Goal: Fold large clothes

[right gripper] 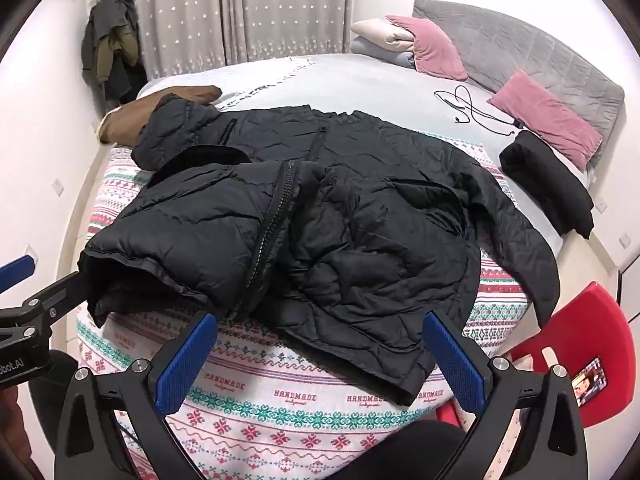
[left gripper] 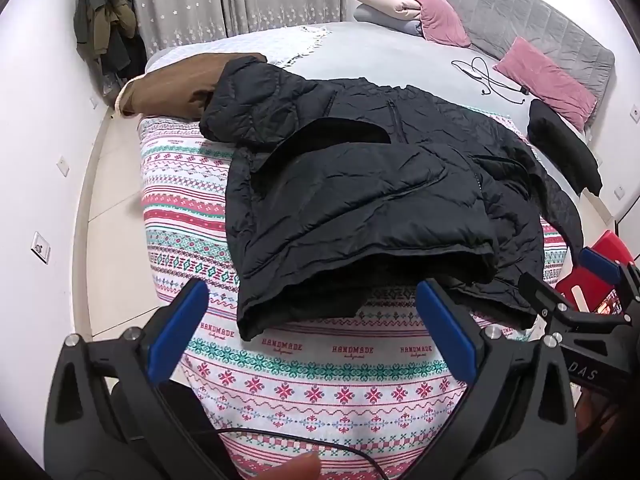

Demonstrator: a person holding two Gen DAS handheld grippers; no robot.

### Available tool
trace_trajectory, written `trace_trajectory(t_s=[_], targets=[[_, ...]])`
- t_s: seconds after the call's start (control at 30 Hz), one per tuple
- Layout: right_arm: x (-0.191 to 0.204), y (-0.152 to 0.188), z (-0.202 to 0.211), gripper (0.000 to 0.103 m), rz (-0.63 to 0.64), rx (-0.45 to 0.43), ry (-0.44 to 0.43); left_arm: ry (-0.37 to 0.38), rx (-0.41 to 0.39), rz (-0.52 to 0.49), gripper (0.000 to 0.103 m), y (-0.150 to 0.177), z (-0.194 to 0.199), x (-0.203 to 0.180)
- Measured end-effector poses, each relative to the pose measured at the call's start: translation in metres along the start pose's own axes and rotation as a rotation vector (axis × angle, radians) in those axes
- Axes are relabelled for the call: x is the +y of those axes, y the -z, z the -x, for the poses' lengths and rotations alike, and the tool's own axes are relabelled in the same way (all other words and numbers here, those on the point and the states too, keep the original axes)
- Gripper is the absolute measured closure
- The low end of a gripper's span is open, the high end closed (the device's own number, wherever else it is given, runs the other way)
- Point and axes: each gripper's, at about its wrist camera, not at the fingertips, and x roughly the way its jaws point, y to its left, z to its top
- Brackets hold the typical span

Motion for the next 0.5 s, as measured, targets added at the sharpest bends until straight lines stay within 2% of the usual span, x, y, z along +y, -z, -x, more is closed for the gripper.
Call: trace_trajectory(t_s=[0.5], targets=[[0.0039, -0.007, 0.0023, 0.0, 0.008, 0.002, 0.002, 0.007, -0.007, -0.006, 0.0, -0.0042, 0.0037, 0.0004]])
